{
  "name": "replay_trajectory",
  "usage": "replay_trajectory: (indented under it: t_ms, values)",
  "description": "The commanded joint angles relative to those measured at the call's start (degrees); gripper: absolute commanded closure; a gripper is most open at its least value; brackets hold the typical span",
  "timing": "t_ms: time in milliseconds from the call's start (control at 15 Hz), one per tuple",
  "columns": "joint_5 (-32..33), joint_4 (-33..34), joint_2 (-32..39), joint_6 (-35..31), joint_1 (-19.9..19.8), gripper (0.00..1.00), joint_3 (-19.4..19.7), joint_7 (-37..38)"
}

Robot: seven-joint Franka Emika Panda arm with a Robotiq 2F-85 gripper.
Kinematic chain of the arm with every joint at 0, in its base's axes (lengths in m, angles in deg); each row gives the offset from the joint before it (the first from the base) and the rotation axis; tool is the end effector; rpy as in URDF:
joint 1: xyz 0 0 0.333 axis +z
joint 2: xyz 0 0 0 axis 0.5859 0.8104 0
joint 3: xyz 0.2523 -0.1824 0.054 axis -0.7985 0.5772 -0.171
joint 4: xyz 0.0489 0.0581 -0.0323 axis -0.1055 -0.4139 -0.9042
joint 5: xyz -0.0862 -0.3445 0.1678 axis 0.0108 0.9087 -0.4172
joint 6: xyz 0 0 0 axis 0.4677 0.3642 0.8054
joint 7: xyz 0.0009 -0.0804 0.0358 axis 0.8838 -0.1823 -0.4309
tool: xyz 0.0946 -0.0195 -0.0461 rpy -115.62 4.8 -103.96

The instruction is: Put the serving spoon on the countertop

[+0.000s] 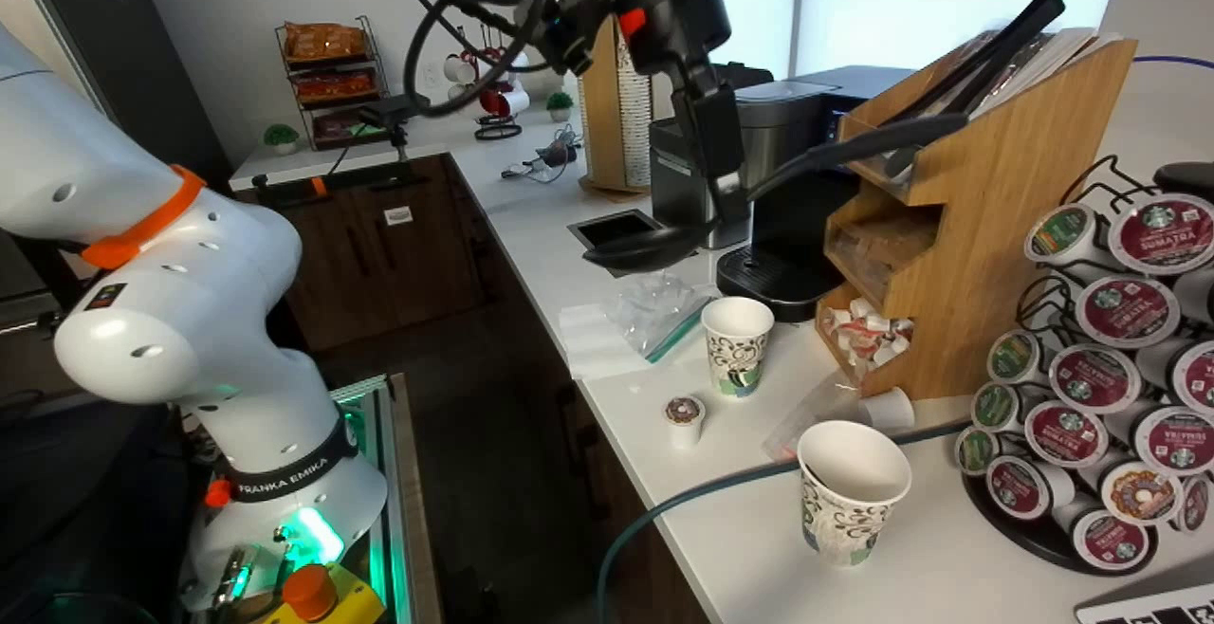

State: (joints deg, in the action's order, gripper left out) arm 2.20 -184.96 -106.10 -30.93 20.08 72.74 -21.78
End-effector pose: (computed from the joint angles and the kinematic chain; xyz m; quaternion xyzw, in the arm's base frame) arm 0.4007 -0.1892 0.5543 0.9583 -0.1927 0.1083 0.1810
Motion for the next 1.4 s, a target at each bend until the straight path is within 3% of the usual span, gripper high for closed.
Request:
replay_trajectory:
  t_ms: [0,133,400,667,733,800,867,933,1333]
  values:
    - [0.8,-6.7,-2.1,-0.8,-0.5,0.95,1.7,-1.3]
    - [0.7,-8.7,-0.9,-0.8,-1.1,0.95,2.6,-1.2]
    - [-1.1,-8.9,5.3,-2.6,0.6,0.95,5.2,-9.0]
    - [-2.3,-7.7,10.4,-1.6,1.3,0.95,5.3,-11.7]
    - [-0.6,-8.8,7.8,-1.4,0.8,0.95,4.6,-9.7]
    - [-0.6,-8.6,8.7,-1.4,0.9,0.82,4.6,-9.7]
    - [-0.6,-8.5,9.0,-1.4,0.9,0.82,4.6,-9.6]
    - [-0.6,-8.4,9.0,-1.4,0.9,0.95,4.6,-9.6]
    - [-2.3,0.8,21.7,0.2,2.0,0.95,4.1,-6.8]
